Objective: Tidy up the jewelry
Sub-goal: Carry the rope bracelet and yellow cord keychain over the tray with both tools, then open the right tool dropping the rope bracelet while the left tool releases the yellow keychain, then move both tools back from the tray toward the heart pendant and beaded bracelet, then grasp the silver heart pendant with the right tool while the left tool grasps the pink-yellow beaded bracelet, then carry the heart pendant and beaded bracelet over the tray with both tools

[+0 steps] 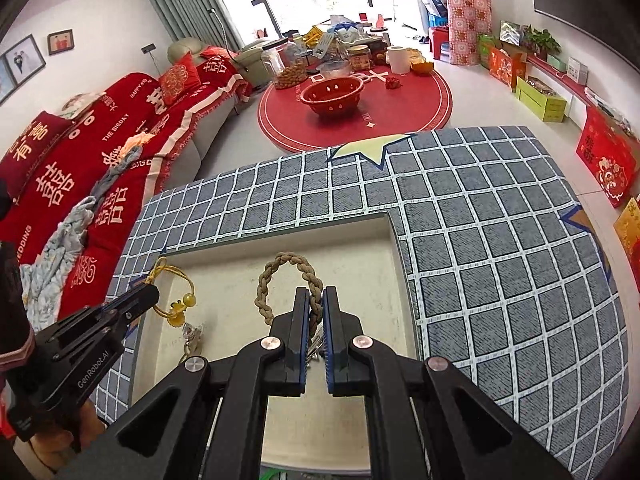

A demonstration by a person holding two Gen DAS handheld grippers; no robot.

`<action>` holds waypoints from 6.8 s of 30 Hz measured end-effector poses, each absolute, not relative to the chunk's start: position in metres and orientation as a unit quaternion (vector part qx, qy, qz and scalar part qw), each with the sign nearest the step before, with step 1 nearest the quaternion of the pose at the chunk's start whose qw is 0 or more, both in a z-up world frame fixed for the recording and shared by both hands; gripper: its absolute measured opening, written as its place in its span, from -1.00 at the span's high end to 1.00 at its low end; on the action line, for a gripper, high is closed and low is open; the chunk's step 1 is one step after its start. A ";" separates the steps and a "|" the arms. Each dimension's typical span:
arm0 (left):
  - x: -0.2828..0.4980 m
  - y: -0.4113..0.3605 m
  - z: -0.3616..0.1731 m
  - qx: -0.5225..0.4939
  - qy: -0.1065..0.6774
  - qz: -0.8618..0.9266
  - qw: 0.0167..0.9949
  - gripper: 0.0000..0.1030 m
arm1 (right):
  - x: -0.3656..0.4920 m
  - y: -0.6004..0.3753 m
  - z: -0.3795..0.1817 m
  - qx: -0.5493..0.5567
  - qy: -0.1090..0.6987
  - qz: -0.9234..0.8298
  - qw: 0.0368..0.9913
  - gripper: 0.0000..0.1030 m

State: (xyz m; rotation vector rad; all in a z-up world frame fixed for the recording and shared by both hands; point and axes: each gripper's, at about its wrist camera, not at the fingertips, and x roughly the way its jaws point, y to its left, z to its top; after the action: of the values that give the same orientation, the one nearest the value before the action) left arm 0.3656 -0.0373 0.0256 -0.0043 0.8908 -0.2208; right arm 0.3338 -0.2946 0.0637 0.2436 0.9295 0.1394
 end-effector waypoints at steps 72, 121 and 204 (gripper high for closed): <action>0.227 -0.021 0.047 0.032 0.371 -0.092 0.923 -1.00 | 0.216 -0.295 0.066 0.176 0.429 0.107 0.880 -1.00; 0.123 -0.045 -0.034 0.072 0.476 -0.114 0.869 -1.00 | 0.114 -0.326 -0.008 0.087 0.510 0.005 0.856 -0.99; 0.132 -0.034 -0.011 0.104 0.437 -0.124 0.885 -1.00 | 0.094 -0.323 0.030 0.114 0.459 0.055 0.879 0.62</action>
State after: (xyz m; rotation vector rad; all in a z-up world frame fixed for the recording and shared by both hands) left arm 0.1323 -0.0344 -0.0113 0.2160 0.9088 -0.2578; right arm 0.0945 -0.3233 0.0298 0.2373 0.9564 0.1153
